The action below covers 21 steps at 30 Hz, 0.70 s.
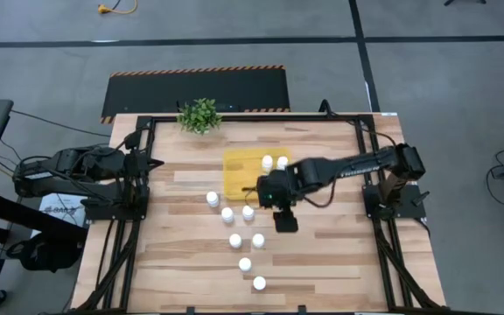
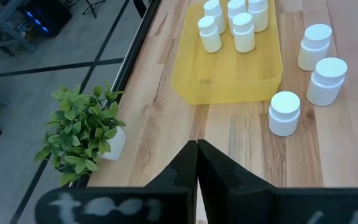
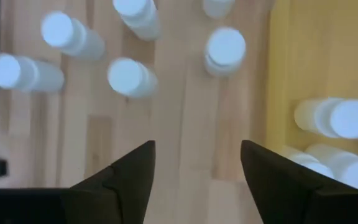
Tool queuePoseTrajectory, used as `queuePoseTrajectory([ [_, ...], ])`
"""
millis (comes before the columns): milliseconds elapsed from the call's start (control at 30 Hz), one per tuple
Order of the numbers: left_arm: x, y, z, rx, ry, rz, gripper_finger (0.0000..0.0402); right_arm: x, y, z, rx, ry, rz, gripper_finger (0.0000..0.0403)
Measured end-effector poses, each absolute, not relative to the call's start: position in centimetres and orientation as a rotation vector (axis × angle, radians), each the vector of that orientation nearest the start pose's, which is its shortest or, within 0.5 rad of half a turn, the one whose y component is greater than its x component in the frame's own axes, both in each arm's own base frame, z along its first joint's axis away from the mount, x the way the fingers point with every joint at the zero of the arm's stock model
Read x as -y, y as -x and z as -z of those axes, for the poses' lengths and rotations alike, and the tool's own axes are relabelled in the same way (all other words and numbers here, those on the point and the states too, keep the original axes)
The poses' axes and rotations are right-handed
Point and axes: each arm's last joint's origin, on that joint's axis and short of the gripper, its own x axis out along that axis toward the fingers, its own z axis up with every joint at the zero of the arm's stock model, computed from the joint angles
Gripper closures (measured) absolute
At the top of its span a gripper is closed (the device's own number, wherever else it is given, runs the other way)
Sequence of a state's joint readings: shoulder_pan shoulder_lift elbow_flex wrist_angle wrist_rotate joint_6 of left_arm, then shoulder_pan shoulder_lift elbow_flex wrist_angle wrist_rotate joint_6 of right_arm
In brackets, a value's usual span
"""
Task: Pick and place pill bottles into a basket
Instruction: Put the white medicine bottle into the yellow bin
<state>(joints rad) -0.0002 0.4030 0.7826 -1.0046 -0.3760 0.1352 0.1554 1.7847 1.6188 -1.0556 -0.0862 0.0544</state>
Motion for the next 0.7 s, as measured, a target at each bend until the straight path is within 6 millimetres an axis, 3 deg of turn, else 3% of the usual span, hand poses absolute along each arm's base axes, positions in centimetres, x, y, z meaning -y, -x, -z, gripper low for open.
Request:
queuePoseTrajectory([
  [200, -1.1, -5.9, -29.8, -0.642, -0.247, -0.322, 0.0401, -9.0, -35.6, -29.0, -1.168, 0.001, -0.106, 0.0162],
  [467, -1.1, -5.9, -29.8, -0.642, -0.247, -0.321, 0.0401, -10.9, -35.4, -28.8, -1.130, -0.060, -0.060, 0.0163],
  [700, -1.1, -5.9, -29.8, -0.642, -0.247, -0.321, 0.0401, -13.9, -34.3, -28.2, -1.145, -0.050, -0.136, 0.0163],
])
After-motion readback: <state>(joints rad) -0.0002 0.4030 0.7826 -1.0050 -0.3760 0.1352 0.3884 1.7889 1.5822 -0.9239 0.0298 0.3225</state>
